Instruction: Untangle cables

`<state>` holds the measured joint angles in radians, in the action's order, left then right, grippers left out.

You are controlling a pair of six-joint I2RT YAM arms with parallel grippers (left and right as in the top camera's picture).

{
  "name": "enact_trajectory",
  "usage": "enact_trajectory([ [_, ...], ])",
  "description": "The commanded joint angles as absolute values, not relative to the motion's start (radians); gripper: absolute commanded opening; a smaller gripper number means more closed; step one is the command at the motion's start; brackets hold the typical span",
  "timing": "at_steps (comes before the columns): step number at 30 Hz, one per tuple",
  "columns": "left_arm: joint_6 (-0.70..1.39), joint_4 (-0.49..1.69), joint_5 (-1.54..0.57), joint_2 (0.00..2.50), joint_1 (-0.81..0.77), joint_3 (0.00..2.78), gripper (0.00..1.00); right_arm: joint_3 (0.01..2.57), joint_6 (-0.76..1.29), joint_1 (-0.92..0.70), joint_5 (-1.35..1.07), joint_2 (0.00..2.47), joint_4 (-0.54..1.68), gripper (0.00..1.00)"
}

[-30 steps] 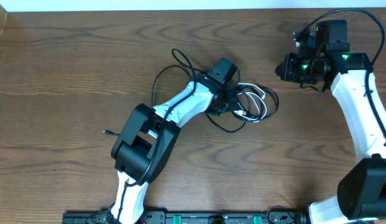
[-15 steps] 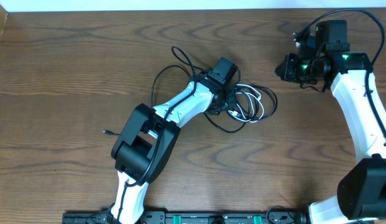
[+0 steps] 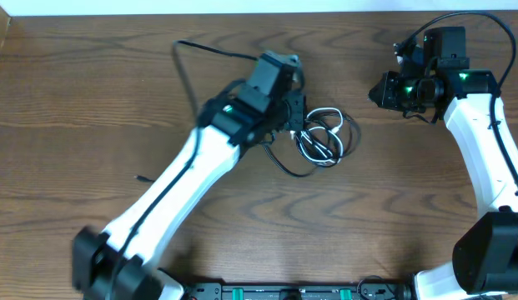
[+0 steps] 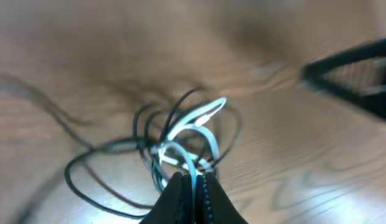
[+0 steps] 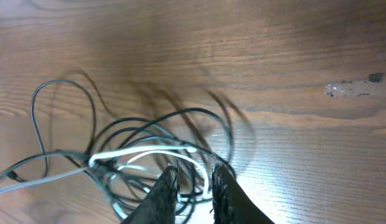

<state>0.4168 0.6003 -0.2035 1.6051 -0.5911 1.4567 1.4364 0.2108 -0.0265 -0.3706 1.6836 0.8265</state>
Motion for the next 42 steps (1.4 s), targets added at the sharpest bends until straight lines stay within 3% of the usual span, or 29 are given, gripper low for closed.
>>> enact_trajectory([
  [1, 0.397, 0.564, -0.197, 1.518, -0.586, 1.472, 0.08, 1.439, 0.133, -0.049, -0.432, 1.681, 0.823, 0.17],
  [9, 0.450, 0.360, -0.198, 1.355, -0.527, 1.472, 0.07, 1.439, 0.028, -0.131, -0.638, 1.681, 0.753, 0.27],
  [14, 0.458, 0.221, -0.197, 1.282, -0.506, 1.472, 0.07, 1.439, 0.028, -0.198, -0.639, 1.681, 0.688, 0.44],
  [19, 0.458, 0.124, -0.197, 1.255, -0.506, 1.472, 0.08, 1.439, 0.028, -0.248, -0.686, 1.681, 0.593, 0.52],
  [27, 0.458, 0.125, -0.196, 1.276, -0.506, 1.472, 0.07, 1.439, 0.215, -0.265, -0.747, 1.681, 0.464, 0.53],
  [35, 0.458, 0.140, -0.196, 1.287, -0.506, 1.472, 0.07, 1.439, 0.499, -0.297, -0.550, 1.696, 0.528, 0.55],
  [42, 0.458, 0.198, -0.197, 1.305, -0.506, 1.472, 0.07, 1.439, 0.617, -0.282, -0.552, 1.696, 0.556, 0.55],
])
